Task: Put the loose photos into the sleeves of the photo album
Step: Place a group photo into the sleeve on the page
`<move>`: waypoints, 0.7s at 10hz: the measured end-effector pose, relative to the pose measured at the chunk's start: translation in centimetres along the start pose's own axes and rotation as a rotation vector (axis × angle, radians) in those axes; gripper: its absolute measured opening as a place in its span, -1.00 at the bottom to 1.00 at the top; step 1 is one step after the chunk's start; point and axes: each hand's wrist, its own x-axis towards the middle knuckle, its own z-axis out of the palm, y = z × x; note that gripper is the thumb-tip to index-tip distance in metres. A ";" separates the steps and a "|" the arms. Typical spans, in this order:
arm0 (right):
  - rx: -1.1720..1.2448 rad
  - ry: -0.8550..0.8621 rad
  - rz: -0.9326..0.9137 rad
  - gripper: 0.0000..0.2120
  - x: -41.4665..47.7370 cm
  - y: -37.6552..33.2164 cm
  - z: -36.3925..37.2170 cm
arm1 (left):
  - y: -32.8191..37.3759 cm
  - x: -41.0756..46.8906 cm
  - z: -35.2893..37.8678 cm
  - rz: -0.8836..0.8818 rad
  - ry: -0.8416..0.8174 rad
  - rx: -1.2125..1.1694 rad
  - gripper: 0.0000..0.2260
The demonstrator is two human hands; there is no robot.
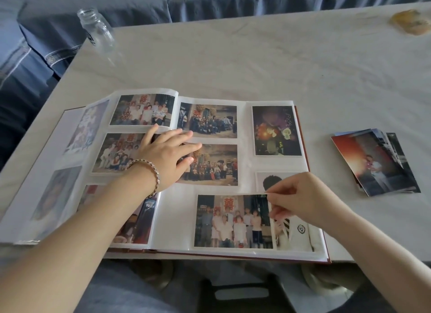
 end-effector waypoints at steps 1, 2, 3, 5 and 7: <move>-0.015 -0.018 0.023 -0.97 0.8 -0.9 2.0 | 0.0 0.0 0.0 -0.002 0.001 0.002 -0.64; -0.030 -0.036 0.024 -0.93 1.3 -1.2 2.8 | 0.0 0.0 0.0 -0.003 0.004 -0.009 -0.64; 0.012 -0.086 0.060 -0.98 1.1 -1.3 2.4 | 0.0 0.0 0.1 -0.003 0.007 -0.011 -0.64; -0.021 0.001 0.086 -0.90 0.5 -1.0 2.9 | 0.0 0.0 0.2 0.001 0.026 -0.017 -0.64; -0.268 0.205 0.014 -0.66 -0.2 -0.4 5.0 | 0.0 0.0 0.2 0.001 0.033 -0.022 -0.65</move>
